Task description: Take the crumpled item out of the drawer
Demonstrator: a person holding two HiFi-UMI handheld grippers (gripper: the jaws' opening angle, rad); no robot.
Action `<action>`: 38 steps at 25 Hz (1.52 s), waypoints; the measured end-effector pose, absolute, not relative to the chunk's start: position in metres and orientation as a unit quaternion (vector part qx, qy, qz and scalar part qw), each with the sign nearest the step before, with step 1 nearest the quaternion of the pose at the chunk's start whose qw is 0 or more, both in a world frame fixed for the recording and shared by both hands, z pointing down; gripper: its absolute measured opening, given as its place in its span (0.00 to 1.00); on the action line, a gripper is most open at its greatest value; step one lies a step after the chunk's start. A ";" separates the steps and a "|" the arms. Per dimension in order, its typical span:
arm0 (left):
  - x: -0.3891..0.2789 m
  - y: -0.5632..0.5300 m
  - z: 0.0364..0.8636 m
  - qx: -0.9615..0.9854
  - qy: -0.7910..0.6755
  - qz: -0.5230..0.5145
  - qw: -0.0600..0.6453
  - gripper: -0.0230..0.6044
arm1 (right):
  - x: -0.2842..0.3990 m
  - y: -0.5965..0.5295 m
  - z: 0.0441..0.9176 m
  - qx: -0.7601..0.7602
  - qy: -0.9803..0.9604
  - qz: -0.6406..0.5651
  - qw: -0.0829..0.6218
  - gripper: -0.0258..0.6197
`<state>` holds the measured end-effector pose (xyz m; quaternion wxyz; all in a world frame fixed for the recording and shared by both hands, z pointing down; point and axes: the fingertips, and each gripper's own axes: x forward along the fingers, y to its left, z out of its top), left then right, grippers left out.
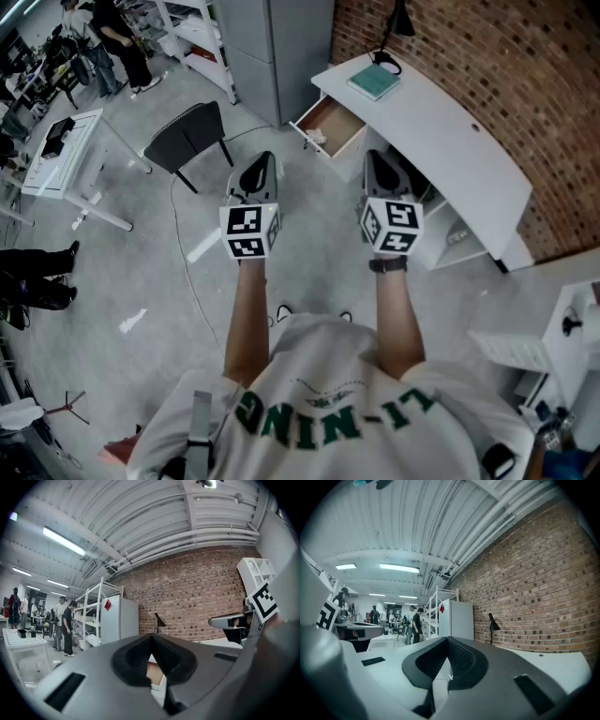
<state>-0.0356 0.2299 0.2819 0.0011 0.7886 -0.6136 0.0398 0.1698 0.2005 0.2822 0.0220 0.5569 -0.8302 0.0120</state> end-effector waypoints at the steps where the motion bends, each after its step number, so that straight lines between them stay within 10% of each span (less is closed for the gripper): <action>1: -0.037 0.230 0.281 0.789 -0.613 0.040 0.000 0.03 | 0.167 0.202 0.282 0.558 -0.830 0.012 0.022 0.05; 38: -0.091 0.184 0.332 0.818 -0.573 0.043 0.033 0.03 | 0.081 0.173 0.348 0.559 -0.825 0.081 0.019 0.05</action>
